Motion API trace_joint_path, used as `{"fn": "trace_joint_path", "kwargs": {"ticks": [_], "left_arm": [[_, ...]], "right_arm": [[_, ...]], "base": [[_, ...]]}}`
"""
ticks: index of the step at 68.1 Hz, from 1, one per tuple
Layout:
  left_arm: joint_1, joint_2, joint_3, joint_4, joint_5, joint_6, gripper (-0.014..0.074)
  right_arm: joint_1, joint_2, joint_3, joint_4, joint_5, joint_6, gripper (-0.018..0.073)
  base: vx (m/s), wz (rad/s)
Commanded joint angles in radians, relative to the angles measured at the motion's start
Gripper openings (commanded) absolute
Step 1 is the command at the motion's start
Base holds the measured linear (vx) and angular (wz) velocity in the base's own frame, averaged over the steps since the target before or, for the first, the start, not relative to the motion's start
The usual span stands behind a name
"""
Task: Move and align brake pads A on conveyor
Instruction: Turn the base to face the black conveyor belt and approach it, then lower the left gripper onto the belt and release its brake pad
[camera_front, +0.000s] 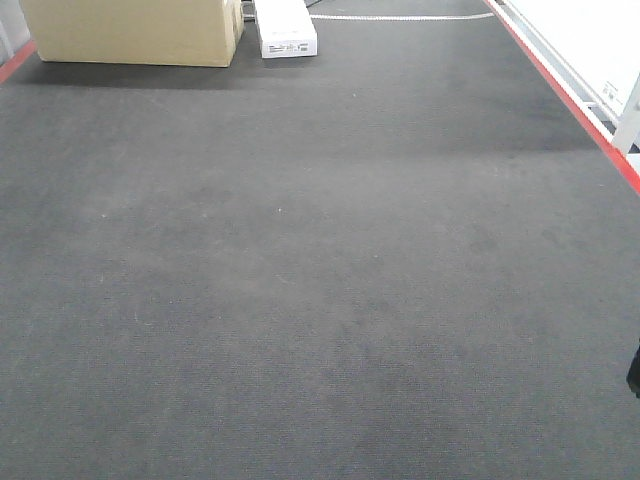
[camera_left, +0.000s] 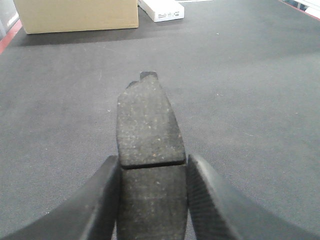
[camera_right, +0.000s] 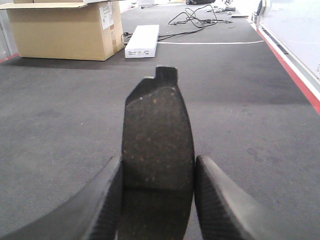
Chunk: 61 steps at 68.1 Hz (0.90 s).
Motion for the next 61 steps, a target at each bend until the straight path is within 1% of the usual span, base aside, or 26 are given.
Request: {"fn": "trace_joint_path", "kwargs": {"ticks": [1, 18, 25, 32, 33, 35, 38, 47, 52, 56, 61], "left_arm": [[-0.005, 0.006, -0.030, -0.011, -0.100, -0.001, 0.0072], [-0.005, 0.006, -0.030, -0.012, -0.100, -0.001, 0.0072], [-0.005, 0.018, -0.032, -0.041, -0.098, 0.001, 0.0074], [-0.005, 0.081, -0.046, -0.113, -0.085, 0.080, 0.0077], [-0.005, 0.094, -0.050, -0.132, -0.085, 0.103, 0.0078], [-0.005, 0.114, -0.058, -0.152, -0.084, 0.125, 0.0079], [-0.005, 0.165, -0.074, -0.205, -0.088, 0.166, 0.0080], [-0.005, 0.328, -0.137, -0.334, -0.097, 0.217, 0.0090], [-0.005, 0.422, -0.173, -0.374, -0.098, 0.243, 0.0094], [-0.007, 0.504, -0.202, -0.390, -0.105, 0.270, 0.0094], [-0.030, 0.589, -0.239, -0.403, -0.119, 0.279, 0.0097]], "right_arm": [[-0.001, 0.007, -0.030, -0.003, -0.105, -0.005, 0.0024], [-0.001, 0.007, -0.030, -0.003, -0.105, -0.005, 0.0024], [-0.001, 0.007, -0.030, -0.003, -0.105, -0.005, 0.0024], [-0.001, 0.007, -0.030, -0.003, -0.105, -0.005, 0.0024], [-0.001, 0.007, -0.030, -0.003, -0.105, -0.005, 0.0024], [-0.001, 0.007, -0.030, -0.003, -0.105, -0.005, 0.0024], [-0.001, 0.007, -0.030, -0.003, -0.105, -0.005, 0.0024], [-0.001, 0.007, -0.030, -0.003, -0.105, -0.005, 0.0024], [-0.001, 0.007, -0.030, -0.003, -0.105, -0.005, 0.0024], [-0.001, 0.007, -0.030, -0.003, -0.105, -0.005, 0.0024], [-0.001, 0.007, -0.030, -0.003, -0.105, -0.005, 0.0024]], "base": [[0.00, 0.00], [0.00, 0.00], [0.00, 0.00], [0.00, 0.00], [0.00, 0.00], [0.00, 0.00], [0.00, 0.00], [0.00, 0.00], [0.00, 0.00], [0.00, 0.00], [0.00, 0.00]]}}
